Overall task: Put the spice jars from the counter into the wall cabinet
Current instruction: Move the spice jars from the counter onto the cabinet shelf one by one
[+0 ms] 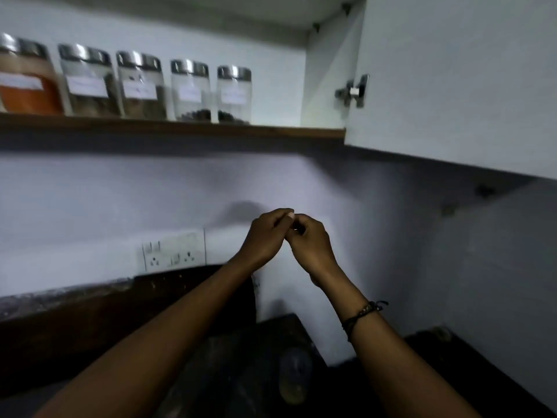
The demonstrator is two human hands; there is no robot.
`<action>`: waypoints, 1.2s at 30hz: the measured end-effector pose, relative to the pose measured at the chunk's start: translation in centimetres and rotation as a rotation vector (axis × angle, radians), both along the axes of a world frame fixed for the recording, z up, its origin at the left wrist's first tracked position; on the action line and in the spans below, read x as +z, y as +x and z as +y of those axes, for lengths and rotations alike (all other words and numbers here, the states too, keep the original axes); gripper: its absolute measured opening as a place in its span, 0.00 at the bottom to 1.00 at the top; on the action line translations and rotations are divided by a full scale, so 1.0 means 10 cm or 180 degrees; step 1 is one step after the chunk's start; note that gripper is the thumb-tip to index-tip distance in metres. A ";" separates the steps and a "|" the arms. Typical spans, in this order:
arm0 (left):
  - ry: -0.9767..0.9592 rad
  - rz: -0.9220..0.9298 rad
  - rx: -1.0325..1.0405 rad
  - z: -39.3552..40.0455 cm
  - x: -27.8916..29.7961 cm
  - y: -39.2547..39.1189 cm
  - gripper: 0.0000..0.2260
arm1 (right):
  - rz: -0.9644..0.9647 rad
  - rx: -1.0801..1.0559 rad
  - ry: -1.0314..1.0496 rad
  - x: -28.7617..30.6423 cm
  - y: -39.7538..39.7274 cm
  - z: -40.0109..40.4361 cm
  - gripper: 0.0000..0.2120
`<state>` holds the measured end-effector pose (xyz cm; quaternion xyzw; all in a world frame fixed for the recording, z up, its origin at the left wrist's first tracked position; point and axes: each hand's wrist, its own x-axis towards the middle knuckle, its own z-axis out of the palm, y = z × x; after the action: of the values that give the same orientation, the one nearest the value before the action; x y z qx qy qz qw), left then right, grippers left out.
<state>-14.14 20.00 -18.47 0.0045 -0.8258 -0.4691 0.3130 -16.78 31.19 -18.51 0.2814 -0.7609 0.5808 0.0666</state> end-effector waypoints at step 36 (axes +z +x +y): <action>0.1201 -0.1883 0.0074 1.44 -3.19 0.88 0.15 | -0.1577 -0.0466 -0.0339 -3.25 0.96 1.90 0.36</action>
<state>-5.32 34.45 -50.41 0.2074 -0.7794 -0.5882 0.0592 -7.16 50.18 -51.05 0.0709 -0.7407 0.6649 -0.0653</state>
